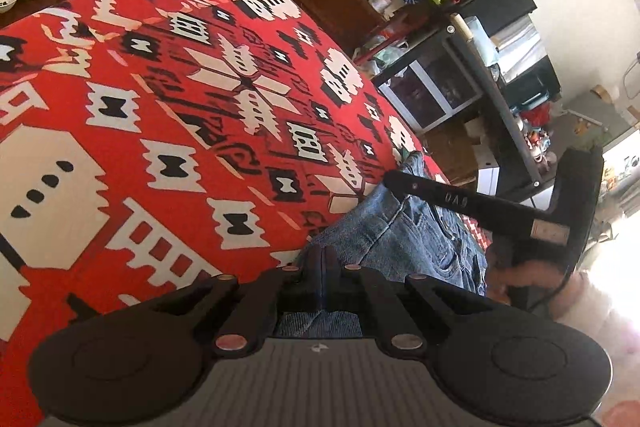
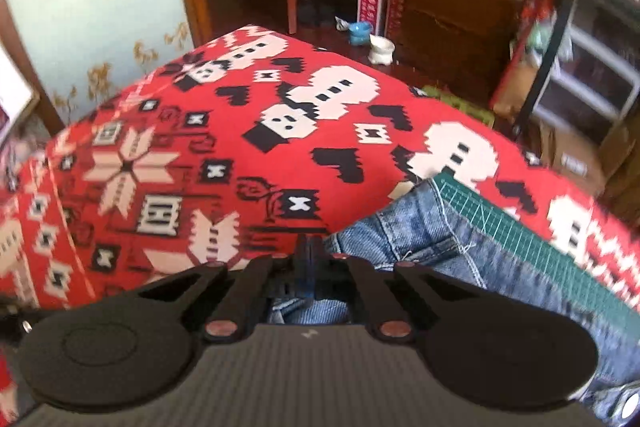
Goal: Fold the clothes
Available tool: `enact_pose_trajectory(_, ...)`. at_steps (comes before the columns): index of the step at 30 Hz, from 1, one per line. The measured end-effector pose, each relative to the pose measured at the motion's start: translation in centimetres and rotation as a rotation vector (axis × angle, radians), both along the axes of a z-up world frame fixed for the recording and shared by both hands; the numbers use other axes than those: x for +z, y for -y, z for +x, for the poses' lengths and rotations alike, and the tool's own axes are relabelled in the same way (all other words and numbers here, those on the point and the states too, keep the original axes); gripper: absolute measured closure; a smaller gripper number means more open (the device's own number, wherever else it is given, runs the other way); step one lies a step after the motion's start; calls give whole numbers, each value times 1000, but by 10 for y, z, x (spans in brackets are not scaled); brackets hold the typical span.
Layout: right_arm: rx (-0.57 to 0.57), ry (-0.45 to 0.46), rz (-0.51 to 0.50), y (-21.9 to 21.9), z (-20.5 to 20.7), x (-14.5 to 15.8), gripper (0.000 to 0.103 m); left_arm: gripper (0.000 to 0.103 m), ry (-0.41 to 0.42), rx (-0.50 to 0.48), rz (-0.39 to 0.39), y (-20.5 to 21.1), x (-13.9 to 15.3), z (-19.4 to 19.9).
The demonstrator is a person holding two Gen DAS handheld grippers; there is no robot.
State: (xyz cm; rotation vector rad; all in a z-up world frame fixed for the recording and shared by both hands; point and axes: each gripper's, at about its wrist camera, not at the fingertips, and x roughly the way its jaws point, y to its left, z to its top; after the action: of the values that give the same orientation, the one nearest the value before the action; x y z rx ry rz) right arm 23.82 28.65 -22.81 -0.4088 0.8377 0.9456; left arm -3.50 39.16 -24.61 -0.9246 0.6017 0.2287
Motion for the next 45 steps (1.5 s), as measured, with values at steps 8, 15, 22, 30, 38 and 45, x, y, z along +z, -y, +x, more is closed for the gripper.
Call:
enact_pose_trajectory(8, 172, -56, 31, 7, -46, 11, 99, 101, 29, -19, 37, 7, 7, 7)
enact_pose_trajectory(15, 101, 51, -5, -2, -38, 0, 99, 101, 68, -38, 54, 13, 11, 31)
enact_pose_trajectory(22, -24, 23, 41, 19, 6, 18, 98, 100, 132, -78, 7, 9, 17, 64)
enact_pose_trajectory(30, -52, -35, 11, 15, 25, 3, 103, 100, 74, -120, 38, 16, 8, 99)
enact_pose_trajectory(38, -108, -74, 87, 3, 39, 4, 103, 100, 65, -112, 40, 13, -3, 98)
enact_pose_trajectory(45, -148, -73, 60, 22, 53, 16, 103, 100, 76, -110, 39, 13, -5, 96)
